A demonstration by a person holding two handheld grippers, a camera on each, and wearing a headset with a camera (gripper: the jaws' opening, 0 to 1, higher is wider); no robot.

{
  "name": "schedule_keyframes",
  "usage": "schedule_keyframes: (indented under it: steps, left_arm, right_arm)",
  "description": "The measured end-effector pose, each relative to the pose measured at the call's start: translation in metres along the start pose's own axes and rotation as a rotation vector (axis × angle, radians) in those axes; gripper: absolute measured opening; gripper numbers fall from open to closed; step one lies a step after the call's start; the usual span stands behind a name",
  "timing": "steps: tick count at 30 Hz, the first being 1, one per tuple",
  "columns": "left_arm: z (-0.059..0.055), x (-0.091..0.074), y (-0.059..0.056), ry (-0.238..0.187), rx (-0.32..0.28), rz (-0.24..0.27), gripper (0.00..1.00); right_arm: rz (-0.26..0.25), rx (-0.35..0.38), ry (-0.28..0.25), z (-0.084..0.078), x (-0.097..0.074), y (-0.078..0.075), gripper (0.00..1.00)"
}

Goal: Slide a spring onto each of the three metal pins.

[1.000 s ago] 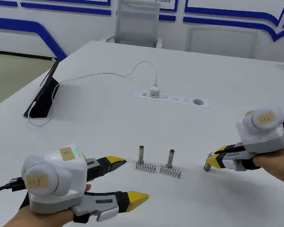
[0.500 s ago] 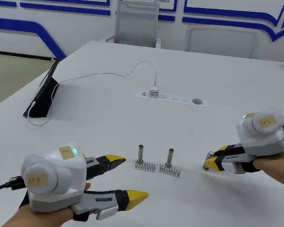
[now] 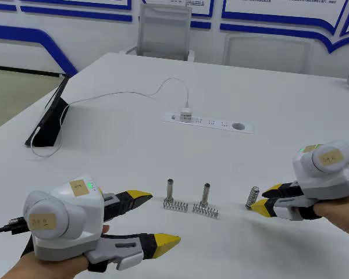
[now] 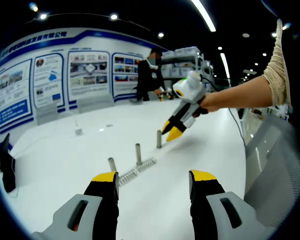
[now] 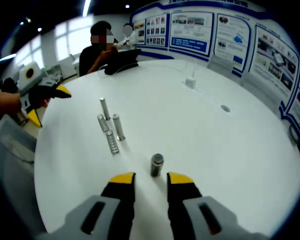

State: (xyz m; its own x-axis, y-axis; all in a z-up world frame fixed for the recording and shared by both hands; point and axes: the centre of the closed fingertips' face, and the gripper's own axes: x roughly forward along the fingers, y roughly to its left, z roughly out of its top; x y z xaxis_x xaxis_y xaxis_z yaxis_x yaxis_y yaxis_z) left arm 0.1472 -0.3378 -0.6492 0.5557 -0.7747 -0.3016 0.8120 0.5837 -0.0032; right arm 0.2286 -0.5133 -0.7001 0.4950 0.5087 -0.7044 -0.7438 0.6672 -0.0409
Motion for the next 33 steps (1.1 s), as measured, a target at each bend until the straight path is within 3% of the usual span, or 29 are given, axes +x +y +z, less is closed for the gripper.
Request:
schedule_keyframes:
  steps: [16,33]
  left_arm:
    - [0.002,-0.001,0.000,-0.004,0.001,0.000,0.58]
    - [0.002,-0.001,0.000,-0.001,0.000,0.002,0.57]
  right_arm:
    - [0.044,-0.032,-0.012,0.004,0.003,0.035,0.26]
    - [0.109,-0.096,-0.029,0.028,0.024,0.055,0.26]
